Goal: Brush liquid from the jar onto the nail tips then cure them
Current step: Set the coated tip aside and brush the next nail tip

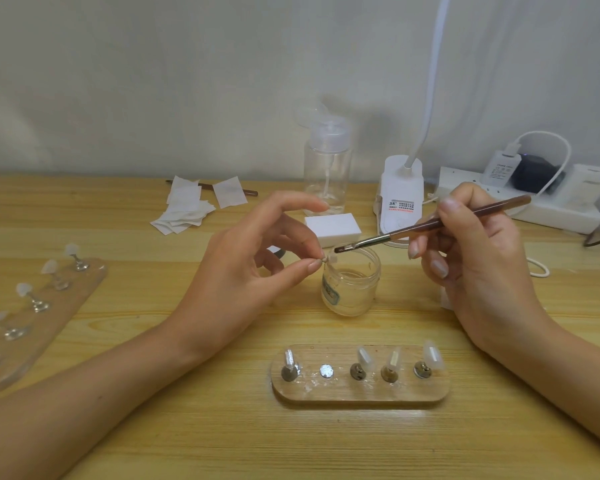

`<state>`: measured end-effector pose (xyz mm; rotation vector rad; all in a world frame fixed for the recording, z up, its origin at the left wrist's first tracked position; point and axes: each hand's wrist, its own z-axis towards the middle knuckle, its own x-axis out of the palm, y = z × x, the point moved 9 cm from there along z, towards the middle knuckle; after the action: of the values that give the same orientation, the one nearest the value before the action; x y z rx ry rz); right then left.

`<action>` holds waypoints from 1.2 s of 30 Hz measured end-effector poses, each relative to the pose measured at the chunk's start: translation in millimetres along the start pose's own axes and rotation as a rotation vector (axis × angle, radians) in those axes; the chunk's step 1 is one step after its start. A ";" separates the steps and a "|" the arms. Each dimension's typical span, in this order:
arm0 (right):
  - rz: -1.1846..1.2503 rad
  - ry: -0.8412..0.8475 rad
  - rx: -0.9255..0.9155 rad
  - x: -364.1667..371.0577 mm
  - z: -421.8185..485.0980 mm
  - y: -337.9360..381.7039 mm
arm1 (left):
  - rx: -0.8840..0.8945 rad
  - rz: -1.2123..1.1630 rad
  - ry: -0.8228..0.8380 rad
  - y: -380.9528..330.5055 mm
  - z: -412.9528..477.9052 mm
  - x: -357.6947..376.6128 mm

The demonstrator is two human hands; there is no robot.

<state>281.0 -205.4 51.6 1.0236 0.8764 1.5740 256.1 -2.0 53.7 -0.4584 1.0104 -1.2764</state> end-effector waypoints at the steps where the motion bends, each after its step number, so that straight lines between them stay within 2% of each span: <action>1: -0.009 0.017 0.000 2.0 -0.1 -0.1 | 0.000 0.000 -0.001 0.0 0.0 0.0; 8: -0.051 -0.039 0.023 -4.1 0.1 -2.1 | 0.001 0.006 -0.006 -0.3 0.1 -0.1; 14: -0.057 0.035 -0.034 4.6 -2.1 3.4 | -0.006 0.003 -0.015 0.3 -0.4 -0.5; 22: -0.074 -0.032 -0.023 -3.2 0.3 0.7 | -0.015 -0.017 -0.021 1.6 -0.5 -1.4; 28: -0.045 0.040 -0.061 5.4 -1.4 5.3 | -0.035 -0.066 -0.015 4.5 0.5 -1.1; 36: -0.086 0.033 -0.082 5.0 -1.7 6.5 | -0.053 -0.087 -0.009 6.5 0.9 -0.3</action>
<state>276.4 -202.0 57.8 0.8925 0.8601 1.5450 260.5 -0.1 49.3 -0.5530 1.0278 -1.3264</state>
